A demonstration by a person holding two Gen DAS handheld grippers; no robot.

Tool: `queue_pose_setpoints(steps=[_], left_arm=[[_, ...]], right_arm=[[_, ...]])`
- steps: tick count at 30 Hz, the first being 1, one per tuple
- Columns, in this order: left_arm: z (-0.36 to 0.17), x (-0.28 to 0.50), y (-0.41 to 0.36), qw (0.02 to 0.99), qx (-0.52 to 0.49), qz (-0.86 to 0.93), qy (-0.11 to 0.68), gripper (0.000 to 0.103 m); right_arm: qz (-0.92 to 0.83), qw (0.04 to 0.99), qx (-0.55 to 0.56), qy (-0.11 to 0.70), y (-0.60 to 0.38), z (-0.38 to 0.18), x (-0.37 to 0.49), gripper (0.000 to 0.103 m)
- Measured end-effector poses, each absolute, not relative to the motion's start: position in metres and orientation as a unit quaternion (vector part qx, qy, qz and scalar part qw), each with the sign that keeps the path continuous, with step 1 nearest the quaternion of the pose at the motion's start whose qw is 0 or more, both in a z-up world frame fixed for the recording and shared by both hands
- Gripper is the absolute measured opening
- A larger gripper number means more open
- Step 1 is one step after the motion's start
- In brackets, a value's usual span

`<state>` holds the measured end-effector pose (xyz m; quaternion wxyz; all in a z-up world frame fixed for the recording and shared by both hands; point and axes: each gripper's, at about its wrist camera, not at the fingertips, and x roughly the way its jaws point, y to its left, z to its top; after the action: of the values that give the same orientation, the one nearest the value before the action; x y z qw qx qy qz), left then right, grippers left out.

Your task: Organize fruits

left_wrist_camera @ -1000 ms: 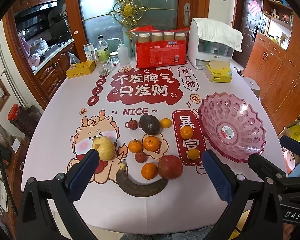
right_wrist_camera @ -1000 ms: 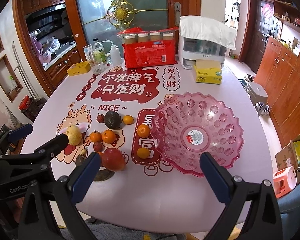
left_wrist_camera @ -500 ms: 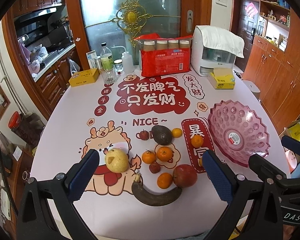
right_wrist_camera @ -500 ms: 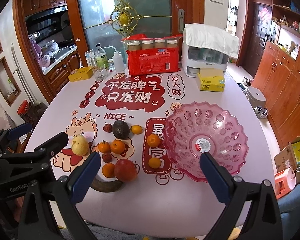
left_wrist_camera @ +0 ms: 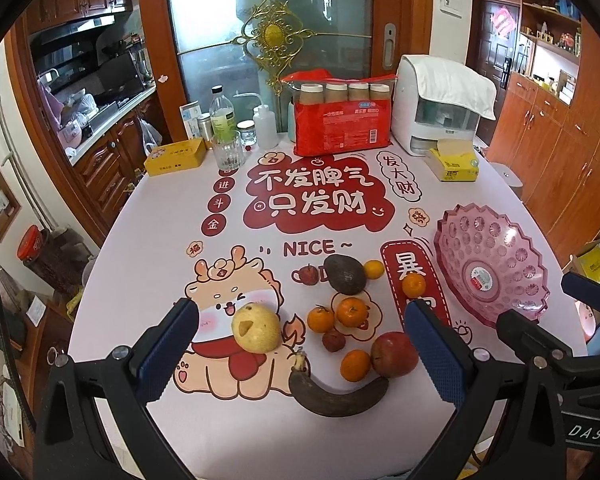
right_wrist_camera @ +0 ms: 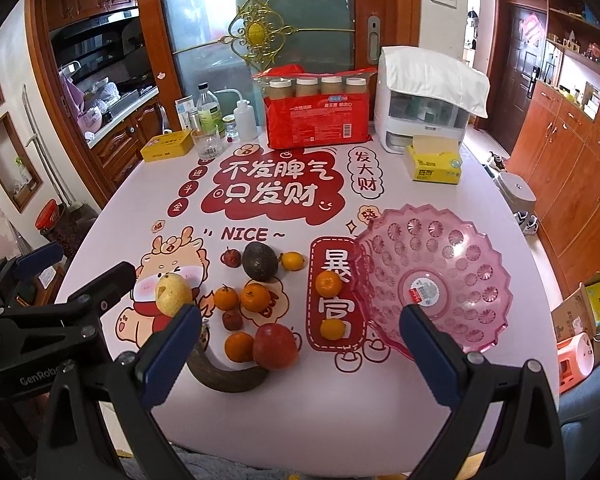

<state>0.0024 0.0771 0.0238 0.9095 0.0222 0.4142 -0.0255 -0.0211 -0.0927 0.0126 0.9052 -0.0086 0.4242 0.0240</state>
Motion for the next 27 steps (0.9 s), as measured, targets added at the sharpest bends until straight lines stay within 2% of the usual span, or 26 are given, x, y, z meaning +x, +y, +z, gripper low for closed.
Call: queue_pose_setpoints(steps=[15, 27], left_arm=[[-0.003, 0.035, 0.134, 0.890, 0.018, -0.057, 0.452, 0.102], [-0.054, 0.073, 0.170, 0.867, 0.015, -0.100, 0.488, 0.102]], right_arm=[[0.014, 0.890, -0.020, 0.455, -0.036, -0.008, 0.004, 0.099], [0.006, 0.866, -0.016, 0.500, -0.009, -0.057, 0.031, 0.098]])
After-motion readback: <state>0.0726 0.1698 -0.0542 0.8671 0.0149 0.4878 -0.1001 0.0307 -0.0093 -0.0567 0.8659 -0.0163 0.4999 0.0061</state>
